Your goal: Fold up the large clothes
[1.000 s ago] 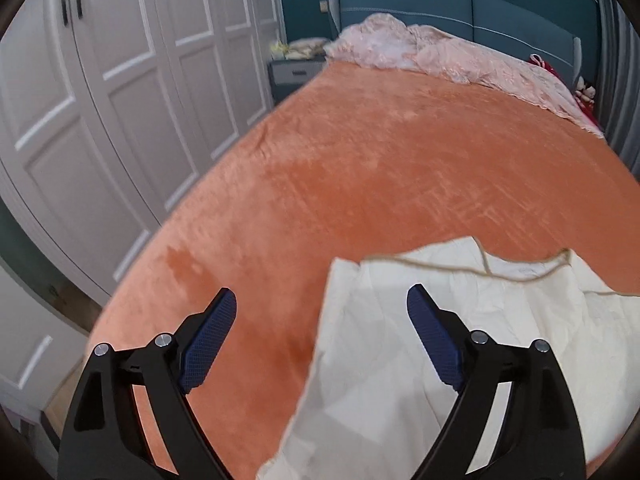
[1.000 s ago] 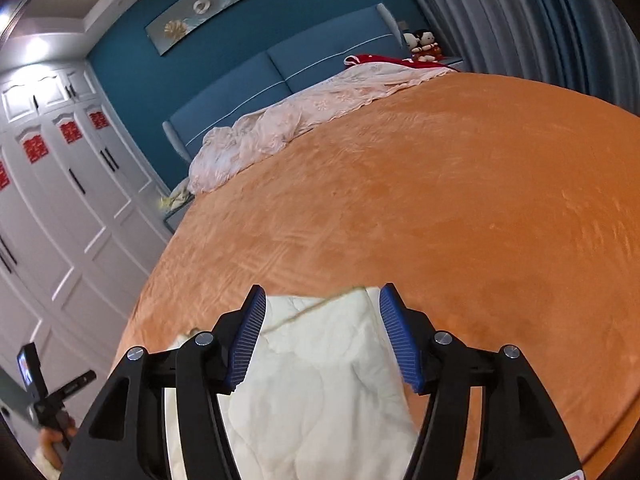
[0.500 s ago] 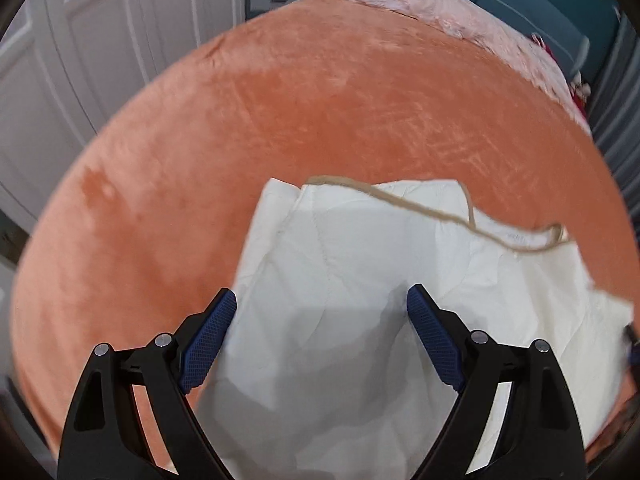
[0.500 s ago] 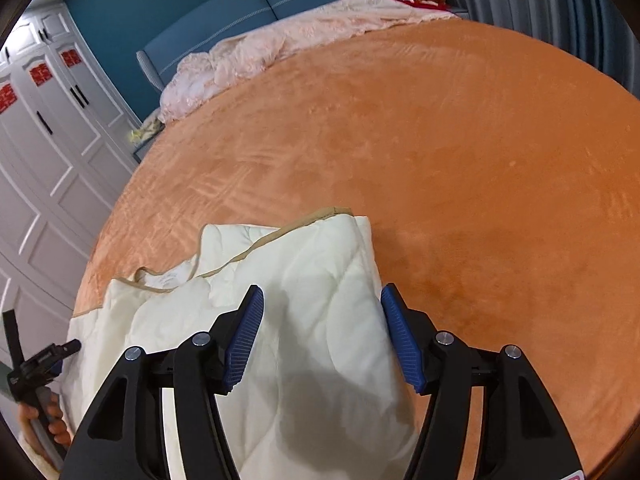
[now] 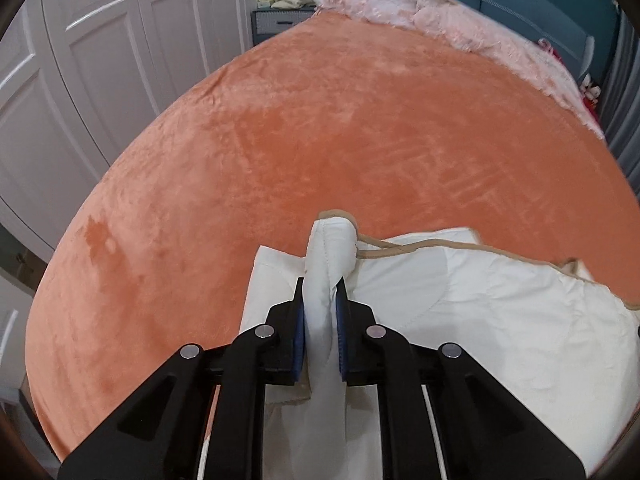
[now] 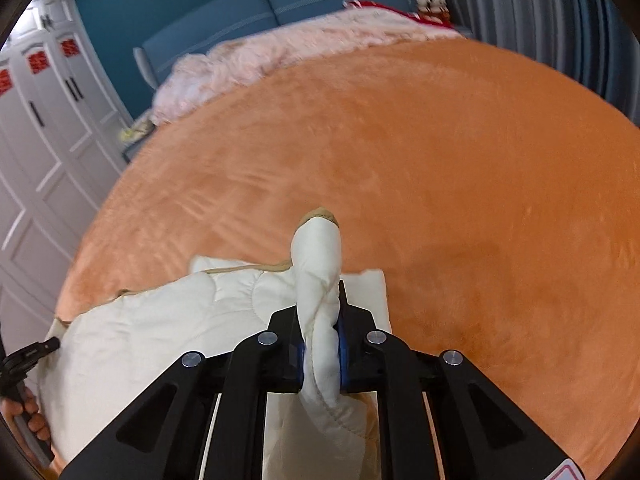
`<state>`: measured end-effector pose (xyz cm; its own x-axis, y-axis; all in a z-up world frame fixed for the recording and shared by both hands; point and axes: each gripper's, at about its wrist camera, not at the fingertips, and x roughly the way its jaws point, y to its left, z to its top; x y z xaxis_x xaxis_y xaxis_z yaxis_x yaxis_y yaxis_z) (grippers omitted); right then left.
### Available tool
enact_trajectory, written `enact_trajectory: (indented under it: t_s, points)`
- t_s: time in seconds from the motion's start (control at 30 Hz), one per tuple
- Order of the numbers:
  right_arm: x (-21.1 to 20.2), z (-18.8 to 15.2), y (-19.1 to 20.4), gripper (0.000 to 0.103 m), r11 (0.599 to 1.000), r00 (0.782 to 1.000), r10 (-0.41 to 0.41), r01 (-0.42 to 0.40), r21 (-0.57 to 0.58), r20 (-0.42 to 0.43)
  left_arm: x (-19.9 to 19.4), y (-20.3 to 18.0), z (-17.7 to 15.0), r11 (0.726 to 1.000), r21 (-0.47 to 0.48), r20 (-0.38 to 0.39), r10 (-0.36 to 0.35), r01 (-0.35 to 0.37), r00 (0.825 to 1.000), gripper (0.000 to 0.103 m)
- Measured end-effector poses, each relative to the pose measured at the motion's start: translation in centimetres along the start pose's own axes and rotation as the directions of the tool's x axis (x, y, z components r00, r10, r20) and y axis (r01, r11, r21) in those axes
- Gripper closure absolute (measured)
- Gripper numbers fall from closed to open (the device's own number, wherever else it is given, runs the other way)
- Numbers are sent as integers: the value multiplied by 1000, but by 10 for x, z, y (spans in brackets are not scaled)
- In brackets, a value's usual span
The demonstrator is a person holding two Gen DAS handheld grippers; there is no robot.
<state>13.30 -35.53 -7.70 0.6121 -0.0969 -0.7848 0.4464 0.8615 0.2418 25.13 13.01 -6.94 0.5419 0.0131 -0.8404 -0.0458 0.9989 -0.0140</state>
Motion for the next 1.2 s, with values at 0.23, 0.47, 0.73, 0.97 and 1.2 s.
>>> enact_trajectory:
  t_s: [0.23, 0.47, 0.73, 0.97, 1.2]
  points:
    - [35, -15, -11, 90, 1000, 999, -13, 13, 10, -42, 39, -11, -16, 993, 62, 10, 95, -95, 995, 84]
    - [45, -22, -16, 90, 999, 999, 15, -14, 30, -29, 51, -19, -28, 987, 67, 82, 142, -147, 986, 84]
    - [44, -27, -10, 89, 1000, 1000, -6, 6, 18, 7, 54, -21, -30, 985, 63, 112, 155, -163, 982, 83]
    - [-19, -6, -30, 53, 984, 988, -74, 50, 171, 139, 15, -3, -18, 985, 32, 118, 166, -171, 979, 33]
    - [-38, 2, 64, 54, 996, 990, 65, -57, -68, 127, -50, -47, -7, 995, 90, 149, -51, 38, 988, 33]
